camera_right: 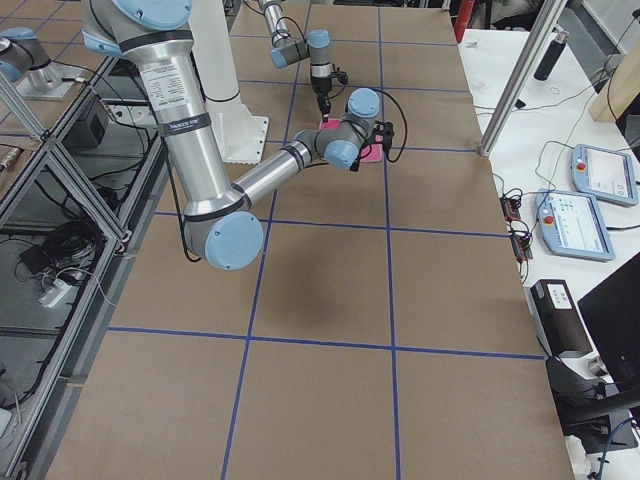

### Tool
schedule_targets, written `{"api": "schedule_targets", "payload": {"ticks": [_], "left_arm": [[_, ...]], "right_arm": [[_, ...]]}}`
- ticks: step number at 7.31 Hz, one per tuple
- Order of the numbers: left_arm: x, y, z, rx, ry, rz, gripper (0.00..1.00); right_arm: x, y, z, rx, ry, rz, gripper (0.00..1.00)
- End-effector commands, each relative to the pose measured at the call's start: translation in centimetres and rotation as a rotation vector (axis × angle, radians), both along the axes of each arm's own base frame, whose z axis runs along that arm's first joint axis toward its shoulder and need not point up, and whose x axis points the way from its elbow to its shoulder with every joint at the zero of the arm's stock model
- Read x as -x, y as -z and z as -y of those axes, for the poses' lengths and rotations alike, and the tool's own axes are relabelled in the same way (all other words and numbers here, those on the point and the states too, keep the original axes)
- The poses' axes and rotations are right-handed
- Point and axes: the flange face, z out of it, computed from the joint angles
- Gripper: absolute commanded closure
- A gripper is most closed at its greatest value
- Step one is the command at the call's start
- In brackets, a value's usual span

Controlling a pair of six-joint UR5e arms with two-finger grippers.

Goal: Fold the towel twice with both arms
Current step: 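Lower the right gripper to the towel's other near corner and grasp it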

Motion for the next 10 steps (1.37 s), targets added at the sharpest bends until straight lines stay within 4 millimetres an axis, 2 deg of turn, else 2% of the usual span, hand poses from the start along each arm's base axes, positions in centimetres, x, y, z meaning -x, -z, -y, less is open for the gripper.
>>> {"api": "schedule_targets", "payload": {"ticks": [1, 2, 3, 4, 6, 7, 8, 10], "left_arm": [[0.0, 0.2, 0.0, -0.002, 0.000, -0.004, 1.00], [0.0, 0.2, 0.0, -0.002, 0.000, -0.004, 1.00], [0.0, 0.2, 0.0, -0.002, 0.000, -0.004, 1.00], [0.0, 0.2, 0.0, -0.002, 0.000, -0.005, 1.00], [0.0, 0.3, 0.0, -0.003, -0.002, -0.008, 1.00], [0.0, 0.2, 0.0, -0.002, -0.002, -0.007, 1.00], [0.0, 0.2, 0.0, -0.002, -0.002, -0.007, 1.00], [0.0, 0.2, 0.0, -0.003, -0.002, -0.008, 1.00]], "right_arm": [[5.8, 2.9, -2.9, 0.019, -0.027, 0.000, 0.01], [8.8, 4.3, -4.6, 0.023, -0.029, 0.002, 0.01], [10.8, 4.4, -6.1, 0.019, -0.033, -0.009, 0.01], [13.0, 3.4, -7.3, 0.009, -0.042, -0.038, 0.01], [14.7, 3.1, -8.8, -0.003, -0.032, -0.050, 0.01], [16.3, 2.3, -9.7, -0.021, -0.049, -0.076, 0.01], [16.7, 3.1, -9.6, -0.016, -0.058, -0.072, 0.02], [17.9, 2.4, -9.8, 0.020, -0.061, -0.087, 0.08]]}}
